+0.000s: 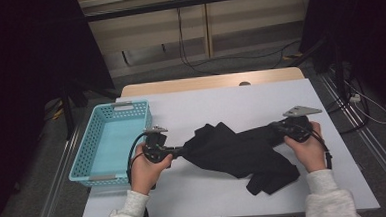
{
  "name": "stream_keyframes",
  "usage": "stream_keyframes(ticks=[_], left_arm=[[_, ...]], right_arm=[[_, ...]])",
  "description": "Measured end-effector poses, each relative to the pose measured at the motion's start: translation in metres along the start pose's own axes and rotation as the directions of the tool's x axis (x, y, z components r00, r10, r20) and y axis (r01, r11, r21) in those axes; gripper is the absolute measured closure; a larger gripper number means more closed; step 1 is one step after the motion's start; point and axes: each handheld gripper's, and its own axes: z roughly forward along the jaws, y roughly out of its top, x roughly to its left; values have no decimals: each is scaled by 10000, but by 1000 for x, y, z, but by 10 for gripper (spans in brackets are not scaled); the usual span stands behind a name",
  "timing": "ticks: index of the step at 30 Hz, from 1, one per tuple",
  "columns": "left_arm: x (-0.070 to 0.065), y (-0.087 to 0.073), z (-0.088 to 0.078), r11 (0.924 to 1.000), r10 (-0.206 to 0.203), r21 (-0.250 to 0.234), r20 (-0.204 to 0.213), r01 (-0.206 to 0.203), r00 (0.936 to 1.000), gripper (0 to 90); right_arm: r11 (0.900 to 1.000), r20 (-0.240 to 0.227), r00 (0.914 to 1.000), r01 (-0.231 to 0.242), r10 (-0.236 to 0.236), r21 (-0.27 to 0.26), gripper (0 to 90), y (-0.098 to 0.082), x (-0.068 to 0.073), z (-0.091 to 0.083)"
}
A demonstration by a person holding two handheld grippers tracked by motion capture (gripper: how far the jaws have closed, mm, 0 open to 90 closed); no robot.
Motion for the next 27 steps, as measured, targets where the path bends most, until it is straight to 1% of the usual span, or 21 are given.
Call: stream_keyframes(ticks=[1, 3, 4, 5, 6, 7, 9, 10, 11, 13, 14, 15, 16, 18, 19, 21, 22, 23, 24, 26, 27], left_arm=[[1, 0, 2, 10000, -29, 31, -8, 29, 10000, 856], [1, -1, 4, 9999, -68, 90, -51, 68, 10000, 856], [2, -1, 4, 9999, -38, 134, -57, 39, 10000, 856], [2, -1, 5, 9998, -76, 161, -69, 77, 9999, 856], [3, -1, 5, 9998, -94, 169, -115, 96, 9999, 856], [3, -1, 5, 9998, -95, 197, -155, 98, 9998, 856], [4, -1, 5, 9997, -159, 192, -168, 162, 9997, 856], [5, -1, 4, 9996, -151, 219, -162, 154, 9998, 856], [5, -1, 4, 9996, -152, 231, -165, 156, 9997, 856], [5, -2, 4, 9997, -143, 195, -165, 146, 9998, 856], [5, -2, 4, 9997, -138, 214, -165, 142, 9998, 856], [5, -2, 4, 9996, -153, 220, -170, 157, 9997, 856], [5, -3, 4, 9996, -148, 238, -183, 152, 9997, 856], [5, -3, 4, 9996, -156, 244, -187, 161, 9997, 856], [6, -3, 4, 9996, -156, 240, -186, 160, 9997, 856], [5, -3, 3, 9996, -185, 227, -172, 189, 9997, 856], [5, -3, 3, 9996, -176, 225, -172, 180, 9997, 856], [5, -3, 3, 9996, -177, 214, -163, 181, 9997, 856], [6, -3, 3, 9997, -163, 199, -178, 167, 9997, 856], [5, -2, 3, 9997, -165, 154, -190, 168, 9997, 856], [5, -2, 3, 9998, -156, 151, -175, 158, 9997, 856]], right_arm=[[10000, 145, 9999, -33, 32, 77, 900, -2, -3, -2], [9991, 518, 9986, 115, -137, 420, 900, -4, -5, -3], [9980, 455, 9989, 67, -95, 623, 889, -4, -4, -2], [9973, 513, 9980, 340, -374, 657, 863, -3, -1, 0], [9958, 524, 9958, 716, -745, 564, 809, -1, 3, 1], [9953, 399, 9953, 868, -885, 425, 759, 2, 8, 3], [9915, 174, 9915, 1290, -1293, 170, 704, 8, 19, 8], [9887, -89, 9887, 1499, -1498, 46, 673, 11, 25, 10], [9876, -343, 9870, 1570, -1570, -32, 645, 14, 30, 13], [9831, -551, 9815, 1828, -1833, -124, 564, 18, 41, 20], [9841, -870, 9803, 1759, -1775, -258, 555, 19, 45, 23], [9874, -1238, 9796, 1562, -1581, -247, 548, 19, 49, 27], [9857, -1289, 9772, 1681, -1685, -142, 522, 20, 54, 31], [9748, -1230, 9686, 2211, -2159, 299, 504, 19, 61, 40], [9729, -1298, 9672, 2262, -2184, 484, 493, 17, 63, 44], [9707, -1455, 9684, 2182, -2027, 1005, 495, 12, 65, 53], [9745, -1440, 9713, 2040, -1894, 938, 508, 10, 64, 55], [9810, -1654, 9738, 1722, -1558, 898, 567, 8, 62, 56], [9840, -1933, 9722, 1521, -1320, 933, 643, 8, 60, 55], [9798, -2358, 9613, 1709, -1427, 1037, 823, 8, 61, 52], [9787, -2571, 9572, 1676, -1328, 1184, 877, 8, 62, 50]])
